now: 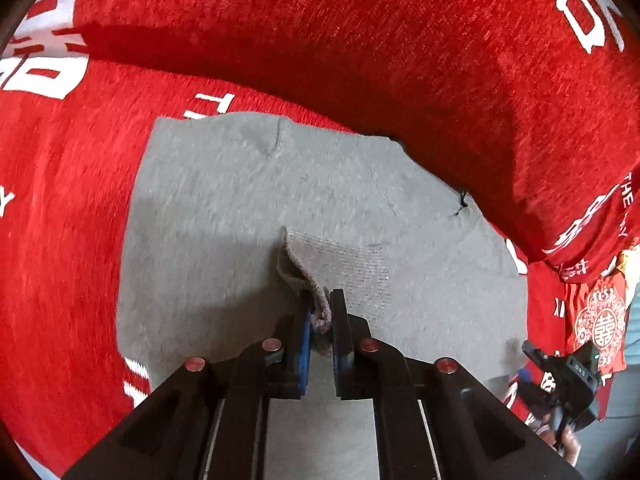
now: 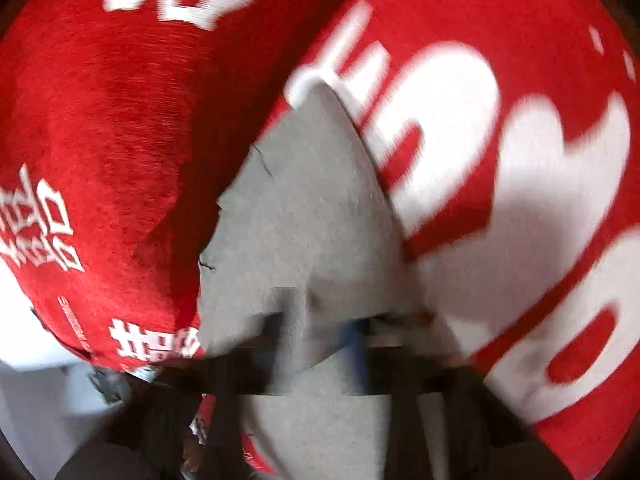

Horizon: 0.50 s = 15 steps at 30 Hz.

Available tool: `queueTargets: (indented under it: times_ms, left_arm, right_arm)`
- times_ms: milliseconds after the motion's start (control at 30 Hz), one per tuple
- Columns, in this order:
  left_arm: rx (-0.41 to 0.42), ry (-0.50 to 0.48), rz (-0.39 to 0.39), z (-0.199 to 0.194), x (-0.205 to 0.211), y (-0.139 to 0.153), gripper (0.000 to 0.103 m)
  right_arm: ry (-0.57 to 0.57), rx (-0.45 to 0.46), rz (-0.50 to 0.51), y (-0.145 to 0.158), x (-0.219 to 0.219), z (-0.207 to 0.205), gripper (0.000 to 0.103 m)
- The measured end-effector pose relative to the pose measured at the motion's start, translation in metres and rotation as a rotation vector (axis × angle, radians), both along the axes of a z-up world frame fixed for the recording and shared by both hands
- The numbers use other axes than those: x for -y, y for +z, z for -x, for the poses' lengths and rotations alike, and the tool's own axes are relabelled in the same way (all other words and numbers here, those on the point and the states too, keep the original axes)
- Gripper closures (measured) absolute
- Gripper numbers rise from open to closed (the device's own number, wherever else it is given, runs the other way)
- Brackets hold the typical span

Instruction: Fold small clothes

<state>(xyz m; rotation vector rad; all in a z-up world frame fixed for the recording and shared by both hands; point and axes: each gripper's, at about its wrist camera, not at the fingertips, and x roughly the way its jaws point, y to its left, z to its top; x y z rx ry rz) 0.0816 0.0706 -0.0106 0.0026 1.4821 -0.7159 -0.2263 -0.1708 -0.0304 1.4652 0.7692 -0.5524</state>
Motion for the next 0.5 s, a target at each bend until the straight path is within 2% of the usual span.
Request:
queueTargets:
  times_ms: [67, 233, 267, 367, 400, 500]
  left_arm:
    - [0.000, 0.002, 0.000, 0.004, -0.003, -0.002, 0.093]
    - [-0.001, -0.011, -0.048, 0.015, -0.010, -0.016, 0.093]
    - [0.001, -0.013, -0.061, 0.017, -0.012, -0.017, 0.093]
    - [0.043, -0.015, -0.112, 0.018, -0.022, -0.012, 0.093]
    - [0.059, -0.020, -0.133, 0.018, -0.026, -0.010, 0.093]
    - [0.085, -0.021, -0.165, 0.014, -0.035, 0.001, 0.093]
  right_arm:
    - [0.047, -0.032, 0.054, 0.004, 0.009, -0.002, 0.096]
    - [0.150, -0.107, 0.061, -0.015, 0.015, 0.006, 0.098]
    - [0.151, -0.098, 0.061, -0.016, 0.015, 0.010, 0.098]
    - [0.176, -0.100, 0.024, -0.012, 0.015, 0.017, 0.089]
    - [0.199, -0.110, 0.022, -0.009, 0.014, 0.017, 0.084]
    - [0.280, -0.120, 0.065, 0.014, 0.010, 0.019, 0.070]
